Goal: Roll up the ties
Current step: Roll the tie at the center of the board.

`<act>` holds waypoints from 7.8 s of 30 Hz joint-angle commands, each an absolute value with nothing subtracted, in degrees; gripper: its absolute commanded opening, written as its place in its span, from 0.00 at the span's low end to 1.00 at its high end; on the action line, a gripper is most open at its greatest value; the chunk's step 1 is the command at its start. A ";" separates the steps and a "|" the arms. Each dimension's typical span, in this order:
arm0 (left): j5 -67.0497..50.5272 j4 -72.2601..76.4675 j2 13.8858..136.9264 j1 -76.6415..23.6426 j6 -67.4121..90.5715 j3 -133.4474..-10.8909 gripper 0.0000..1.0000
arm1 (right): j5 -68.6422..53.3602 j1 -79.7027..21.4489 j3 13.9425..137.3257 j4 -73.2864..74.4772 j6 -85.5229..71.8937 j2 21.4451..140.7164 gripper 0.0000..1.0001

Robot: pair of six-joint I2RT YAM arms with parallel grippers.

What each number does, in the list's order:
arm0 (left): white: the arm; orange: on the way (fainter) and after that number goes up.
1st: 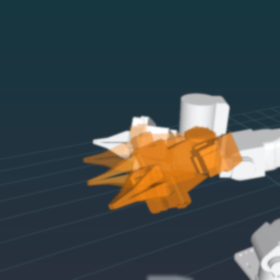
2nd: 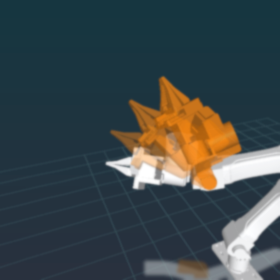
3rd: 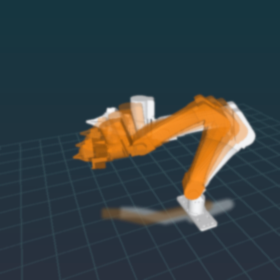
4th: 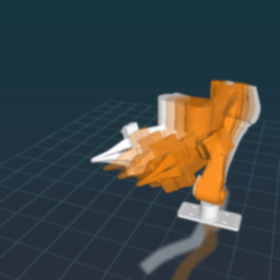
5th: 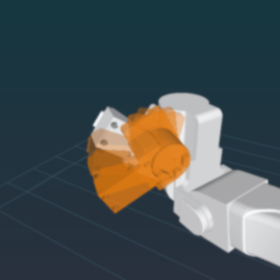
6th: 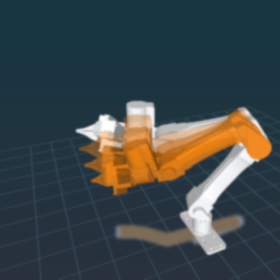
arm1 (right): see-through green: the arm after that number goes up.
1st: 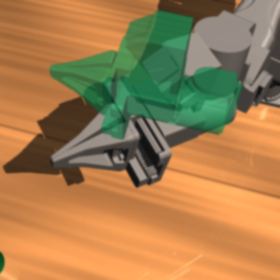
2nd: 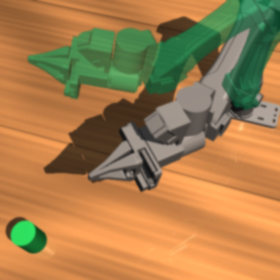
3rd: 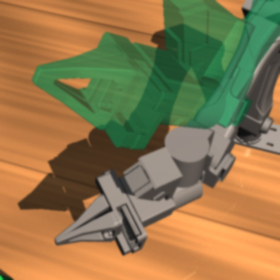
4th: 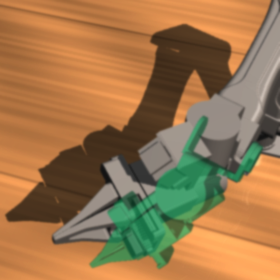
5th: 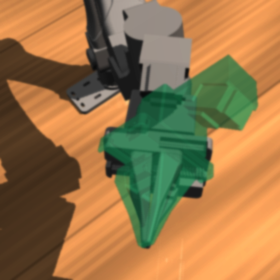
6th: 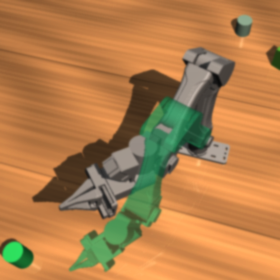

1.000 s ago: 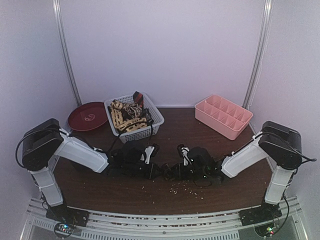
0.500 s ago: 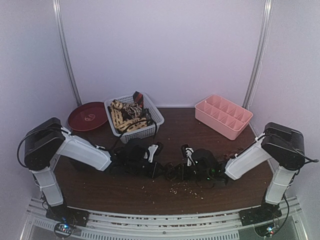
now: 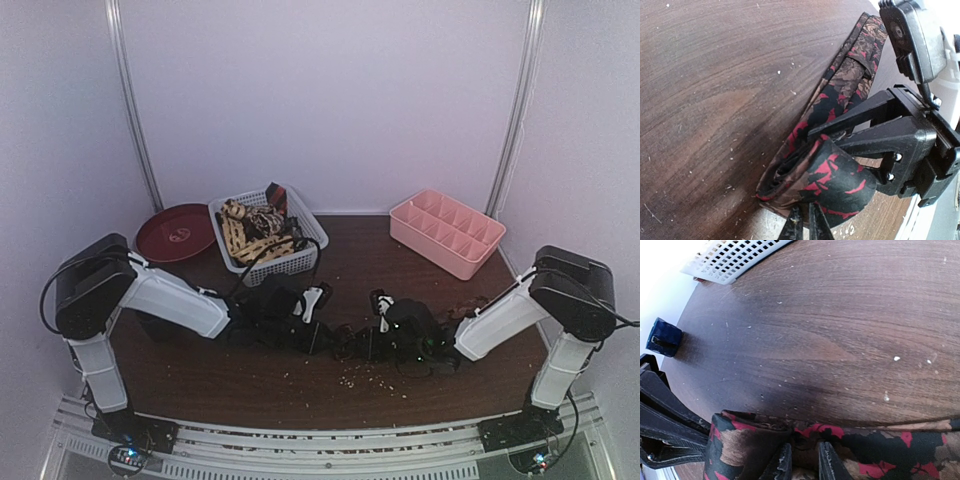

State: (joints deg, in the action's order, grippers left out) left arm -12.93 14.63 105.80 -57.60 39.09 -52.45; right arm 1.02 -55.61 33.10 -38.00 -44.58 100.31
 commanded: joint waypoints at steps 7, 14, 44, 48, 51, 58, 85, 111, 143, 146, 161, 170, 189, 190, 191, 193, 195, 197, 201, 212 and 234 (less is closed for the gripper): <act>-13.62 13.55 107.71 -58.01 37.29 -55.96 0.08 | 7.89 -54.95 31.59 -32.71 -46.05 95.55 0.24; -13.79 13.47 108.15 -58.26 37.22 -56.75 0.08 | 6.24 -54.50 31.36 -33.92 -44.68 95.39 0.23; -11.61 9.58 107.59 -58.67 36.87 -58.55 0.22 | 2.50 -55.37 35.40 -31.37 -40.70 100.31 0.19; -10.47 9.32 106.96 -58.71 37.42 -58.77 0.22 | 1.83 -55.45 35.53 -31.72 -40.87 100.31 0.18; -9.56 8.26 106.74 -58.68 37.79 -59.42 0.02 | 1.85 -55.45 35.59 -31.74 -40.97 100.12 0.18; -7.58 4.04 108.46 -59.18 38.43 -61.87 0.00 | 1.87 -55.10 35.77 -30.97 -41.10 100.72 0.18; -7.18 0.80 110.30 -59.85 37.01 -65.28 0.12 | 5.11 -53.90 36.15 -19.53 -43.77 92.81 0.11; -5.81 1.40 108.99 -59.85 37.28 -64.67 0.13 | -1.41 -54.27 37.97 -24.91 -43.59 97.35 0.16; -8.88 4.30 111.97 -59.85 36.67 -64.87 0.17 | 1.48 -52.61 33.85 -30.27 -44.11 99.21 0.14; -8.22 2.73 113.28 -59.85 36.07 -66.16 0.17 | 4.95 -52.71 36.74 -21.04 -42.11 97.62 0.14; -7.45 1.96 113.53 -59.85 35.99 -67.05 0.17 | 5.87 -52.61 38.13 -10.30 -40.12 92.01 0.15; -7.38 1.77 113.55 -59.85 35.84 -67.41 0.17 | 8.97 -52.49 35.20 -11.65 -42.54 81.71 0.28; -7.05 1.56 113.59 -59.85 35.87 -67.59 0.17 | -0.72 -52.38 39.41 -16.72 -41.73 89.24 0.43; -7.04 1.55 113.66 -59.86 35.82 -67.59 0.17 | -0.75 -52.40 39.50 -16.76 -41.71 89.40 0.42; -7.05 1.50 113.72 -59.85 35.81 -67.68 0.17 | -0.75 -52.40 39.65 -16.72 -41.74 89.54 0.42; -7.10 1.52 113.85 -59.85 35.84 -67.68 0.17 | -0.75 -52.39 40.01 -16.44 -41.68 89.81 0.42; -7.05 1.59 113.91 -59.85 35.84 -67.63 0.17 | -0.26 -52.38 40.65 -15.45 -41.38 90.24 0.42; -7.03 1.58 113.88 -59.85 35.85 -67.59 0.17 | 0.04 -52.41 40.95 -14.76 -41.11 90.89 0.39; -6.04 1.43 113.29 -59.88 36.55 -67.18 0.17 | 0.61 -52.33 40.09 -14.62 -40.96 91.40 0.31; -3.08 2.69 107.13 -59.85 38.96 -61.36 0.18 | -3.36 -50.52 36.37 -19.35 -42.56 92.16 0.24; -7.37 8.74 110.74 -59.85 40.06 -58.63 0.00 | -11.10 -49.84 33.00 -31.09 -49.01 97.02 0.24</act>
State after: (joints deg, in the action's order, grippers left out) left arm -7.49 6.66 109.73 -59.48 39.99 -58.02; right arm -7.97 -50.00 34.41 -27.92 -46.52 94.65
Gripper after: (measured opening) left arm 0.005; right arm 0.241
